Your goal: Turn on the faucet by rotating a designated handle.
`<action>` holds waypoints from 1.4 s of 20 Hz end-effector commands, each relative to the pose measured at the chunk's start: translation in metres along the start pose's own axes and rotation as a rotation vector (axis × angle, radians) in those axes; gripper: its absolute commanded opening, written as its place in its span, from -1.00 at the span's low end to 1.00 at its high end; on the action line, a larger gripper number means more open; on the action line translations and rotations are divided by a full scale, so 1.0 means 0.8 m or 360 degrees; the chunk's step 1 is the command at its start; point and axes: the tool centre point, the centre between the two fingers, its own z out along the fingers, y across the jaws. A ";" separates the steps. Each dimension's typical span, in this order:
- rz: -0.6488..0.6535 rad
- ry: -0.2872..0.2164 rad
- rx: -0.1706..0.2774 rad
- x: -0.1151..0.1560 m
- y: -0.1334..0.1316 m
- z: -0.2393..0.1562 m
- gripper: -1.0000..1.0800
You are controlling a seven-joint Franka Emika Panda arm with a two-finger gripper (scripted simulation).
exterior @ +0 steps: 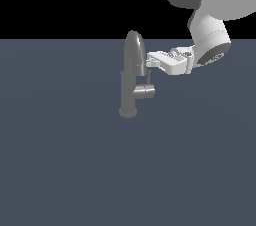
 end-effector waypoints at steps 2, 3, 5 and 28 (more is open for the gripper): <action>0.0060 -0.0071 0.0058 0.023 -0.002 0.002 -1.00; 0.0074 -0.0087 0.0071 0.028 -0.002 0.003 -1.00; 0.0096 -0.0112 0.0092 0.037 -0.002 0.004 -1.00; 0.0118 -0.0137 0.0113 0.039 0.022 0.008 -1.00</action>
